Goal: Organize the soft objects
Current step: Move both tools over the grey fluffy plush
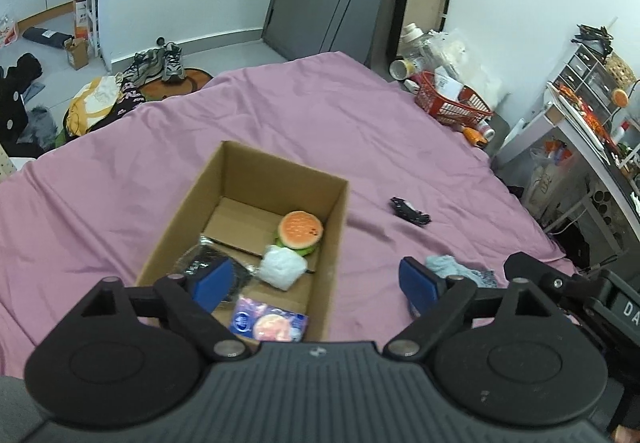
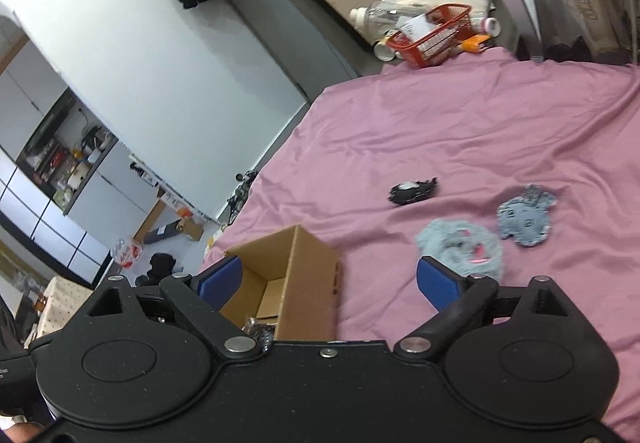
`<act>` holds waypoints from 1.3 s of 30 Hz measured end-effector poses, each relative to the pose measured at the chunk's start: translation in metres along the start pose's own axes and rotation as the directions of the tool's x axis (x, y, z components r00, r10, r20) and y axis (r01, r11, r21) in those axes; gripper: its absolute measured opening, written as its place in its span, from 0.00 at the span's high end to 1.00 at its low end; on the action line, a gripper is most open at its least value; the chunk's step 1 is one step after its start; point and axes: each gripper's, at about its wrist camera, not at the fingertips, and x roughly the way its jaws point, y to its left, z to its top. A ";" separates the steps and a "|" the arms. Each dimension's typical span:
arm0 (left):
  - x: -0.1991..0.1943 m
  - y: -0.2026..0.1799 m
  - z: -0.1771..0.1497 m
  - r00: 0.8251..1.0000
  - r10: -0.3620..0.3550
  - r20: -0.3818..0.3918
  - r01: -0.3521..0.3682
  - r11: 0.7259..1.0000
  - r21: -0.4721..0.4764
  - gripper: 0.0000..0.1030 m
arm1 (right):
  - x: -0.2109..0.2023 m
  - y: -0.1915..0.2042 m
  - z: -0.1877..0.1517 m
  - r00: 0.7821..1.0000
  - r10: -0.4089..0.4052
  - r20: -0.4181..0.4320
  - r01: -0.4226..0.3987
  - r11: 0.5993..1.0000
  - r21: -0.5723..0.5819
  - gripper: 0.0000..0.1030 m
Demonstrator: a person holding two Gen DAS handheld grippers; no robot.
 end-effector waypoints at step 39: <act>0.099 -0.126 -0.030 0.995 0.002 -0.099 0.015 0.985 0.172 0.00 | 0.022 -0.131 0.006 0.993 -0.100 -0.054 0.113 0.926 0.360 0.05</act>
